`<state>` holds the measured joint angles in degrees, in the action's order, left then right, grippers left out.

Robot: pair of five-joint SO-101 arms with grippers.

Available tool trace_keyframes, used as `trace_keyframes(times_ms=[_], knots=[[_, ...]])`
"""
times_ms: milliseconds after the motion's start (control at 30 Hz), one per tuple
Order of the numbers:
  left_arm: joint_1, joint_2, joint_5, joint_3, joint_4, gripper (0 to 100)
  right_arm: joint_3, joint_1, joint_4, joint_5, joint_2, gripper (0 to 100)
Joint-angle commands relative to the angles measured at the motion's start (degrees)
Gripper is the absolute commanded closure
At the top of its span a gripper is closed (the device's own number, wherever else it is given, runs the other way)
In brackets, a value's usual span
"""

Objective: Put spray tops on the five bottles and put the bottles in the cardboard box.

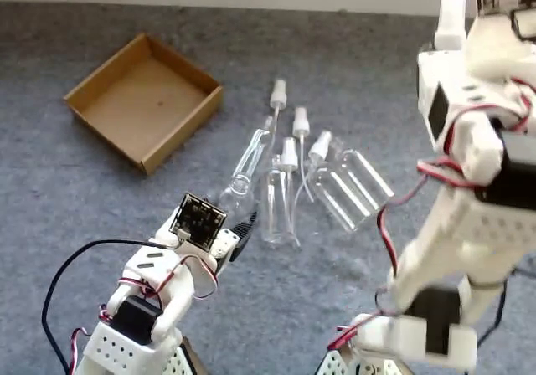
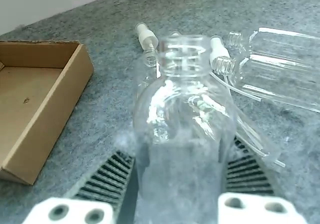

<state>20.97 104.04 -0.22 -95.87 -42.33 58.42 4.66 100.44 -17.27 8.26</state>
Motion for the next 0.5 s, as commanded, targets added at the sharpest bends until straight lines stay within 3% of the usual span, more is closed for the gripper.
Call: trace_keyframes(times_ms=[0, 133, 467], knots=[[1.10, 0.48, 0.35, -1.27, 0.09, 93, -6.46, 0.40, 0.84, 0.70, 11.30, 98.6], [2.42, 0.57, 0.44, -1.27, 0.18, 93, -7.96, -4.00, 0.84, 0.70, 18.33, 98.6], [15.78, 0.40, 0.35, -1.27, -3.25, 93, -29.85, -17.89, -2.59, 0.70, 30.81, 98.6]])
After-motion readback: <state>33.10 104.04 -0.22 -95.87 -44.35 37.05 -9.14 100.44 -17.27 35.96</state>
